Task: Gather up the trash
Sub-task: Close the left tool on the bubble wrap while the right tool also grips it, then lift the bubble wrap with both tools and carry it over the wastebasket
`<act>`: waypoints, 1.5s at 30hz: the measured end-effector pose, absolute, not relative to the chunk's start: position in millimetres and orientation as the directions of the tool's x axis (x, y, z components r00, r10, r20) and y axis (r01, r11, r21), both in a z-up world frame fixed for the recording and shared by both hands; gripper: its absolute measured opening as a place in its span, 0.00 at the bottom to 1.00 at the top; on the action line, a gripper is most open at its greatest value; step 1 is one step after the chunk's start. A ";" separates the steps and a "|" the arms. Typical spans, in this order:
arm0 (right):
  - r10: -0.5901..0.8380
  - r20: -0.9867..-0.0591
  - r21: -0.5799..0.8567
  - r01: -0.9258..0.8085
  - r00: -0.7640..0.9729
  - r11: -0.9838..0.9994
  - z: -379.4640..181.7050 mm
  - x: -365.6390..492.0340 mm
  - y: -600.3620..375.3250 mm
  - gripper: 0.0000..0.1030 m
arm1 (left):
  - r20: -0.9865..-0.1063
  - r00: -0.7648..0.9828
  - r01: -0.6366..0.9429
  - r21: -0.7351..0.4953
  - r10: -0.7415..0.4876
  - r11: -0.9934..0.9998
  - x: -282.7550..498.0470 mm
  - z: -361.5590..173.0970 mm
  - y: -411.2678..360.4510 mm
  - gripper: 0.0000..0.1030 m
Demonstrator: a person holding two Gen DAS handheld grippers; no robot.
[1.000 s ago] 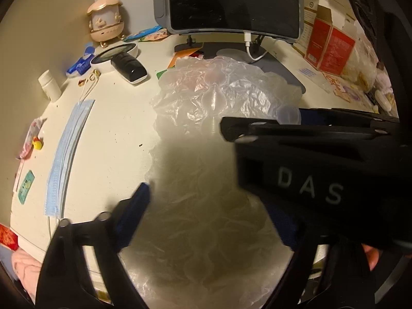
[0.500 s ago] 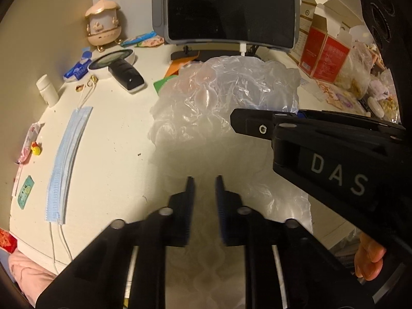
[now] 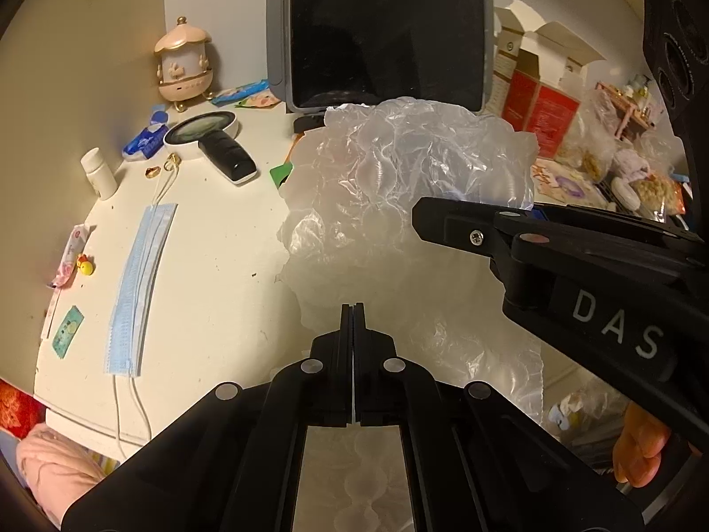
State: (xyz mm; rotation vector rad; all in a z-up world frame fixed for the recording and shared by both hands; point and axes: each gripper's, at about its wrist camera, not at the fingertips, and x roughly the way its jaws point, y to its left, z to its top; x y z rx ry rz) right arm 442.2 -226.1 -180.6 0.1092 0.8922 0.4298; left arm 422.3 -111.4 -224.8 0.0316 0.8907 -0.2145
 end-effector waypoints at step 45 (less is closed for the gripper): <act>0.421 -0.793 0.227 -0.428 0.441 0.875 -204.9 162.4 -81.3 0.11 | -0.810 0.568 0.123 -0.091 -0.145 0.988 119.1 -258.2 30.3 0.00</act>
